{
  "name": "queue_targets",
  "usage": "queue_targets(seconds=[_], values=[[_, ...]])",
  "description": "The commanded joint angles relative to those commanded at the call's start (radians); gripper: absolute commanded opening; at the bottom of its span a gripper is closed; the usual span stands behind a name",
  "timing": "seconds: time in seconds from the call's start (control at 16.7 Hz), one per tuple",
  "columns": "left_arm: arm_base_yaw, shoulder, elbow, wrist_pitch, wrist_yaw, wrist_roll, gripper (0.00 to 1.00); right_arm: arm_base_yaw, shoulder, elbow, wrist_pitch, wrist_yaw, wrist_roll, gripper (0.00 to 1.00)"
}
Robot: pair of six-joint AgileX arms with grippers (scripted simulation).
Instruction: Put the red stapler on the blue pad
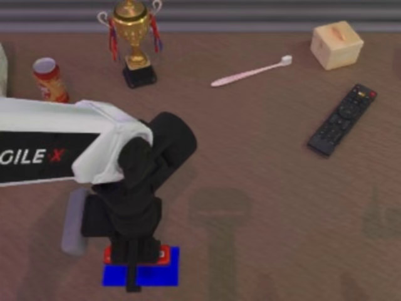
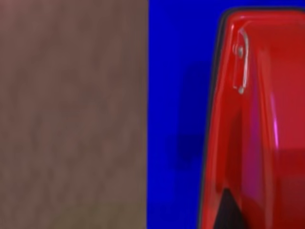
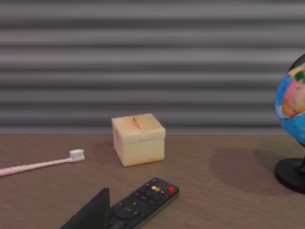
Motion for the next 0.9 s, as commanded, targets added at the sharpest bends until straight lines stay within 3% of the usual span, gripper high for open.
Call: queue_targets(seconds=[0.72, 0.9], values=[[0.0, 0.0, 0.0, 0.0, 0.0, 0.0, 0.98, 0.0, 0.0, 0.0, 0.0, 0.0, 0.0, 1.0], [0.0, 0.0, 0.0, 0.0, 0.0, 0.0, 1.0, 0.0, 0.0, 0.0, 0.0, 0.0, 0.0, 1.0]])
